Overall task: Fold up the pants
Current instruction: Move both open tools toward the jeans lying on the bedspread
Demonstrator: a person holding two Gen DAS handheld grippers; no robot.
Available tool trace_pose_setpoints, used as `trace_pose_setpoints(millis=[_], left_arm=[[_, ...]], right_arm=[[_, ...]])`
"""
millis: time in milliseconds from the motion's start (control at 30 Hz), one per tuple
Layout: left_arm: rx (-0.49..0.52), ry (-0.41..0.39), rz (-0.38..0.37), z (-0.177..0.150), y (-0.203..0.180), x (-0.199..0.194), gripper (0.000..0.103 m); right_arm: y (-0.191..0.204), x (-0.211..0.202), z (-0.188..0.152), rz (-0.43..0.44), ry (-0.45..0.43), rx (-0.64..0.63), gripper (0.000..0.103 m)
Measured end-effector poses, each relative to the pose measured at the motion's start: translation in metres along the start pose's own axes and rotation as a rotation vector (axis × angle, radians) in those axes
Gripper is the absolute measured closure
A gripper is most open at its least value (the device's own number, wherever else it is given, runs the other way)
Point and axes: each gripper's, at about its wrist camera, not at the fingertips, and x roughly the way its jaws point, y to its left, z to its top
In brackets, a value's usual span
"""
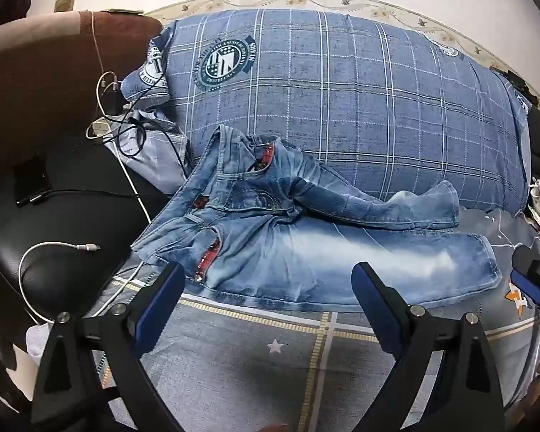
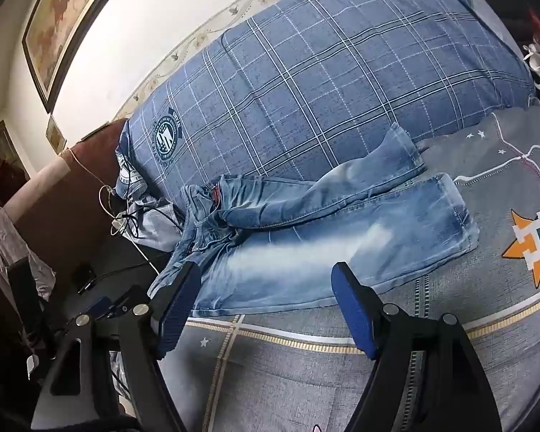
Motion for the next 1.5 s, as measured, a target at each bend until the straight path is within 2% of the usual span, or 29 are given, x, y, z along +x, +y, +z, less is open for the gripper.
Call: trace_pose_setpoints(millis=[33,400,467,1167,1500], left_arm=[[-0.012,0.004,-0.004,0.000,0.003,0.001,0.009],[0.010,0.036,-0.003,-0.007,-0.008,0.009,0.009],[0.010,0.036,-0.002,-0.007,-0.008,0.009,0.009],[0.018,0.052,-0.015,-0.007,-0.014,0.008,0.008],[-0.002,0.074,-0.017,-0.005,-0.014,0.010,0.003]], right_arm=[[0.001,0.001,0.000,-0.018,0.007,-0.025,0.027],[0.019,0.010,-0.007,-0.001,0.010,0.033,0.027],[-0.009,-0.002,0.003,0.023,0.015,0.064,0.027],[-0.015,0.000,0.004,0.007,0.014,0.073,0.025],[-0.024,-0.005,0.011,-0.115,-0.053,0.111,0.021]])
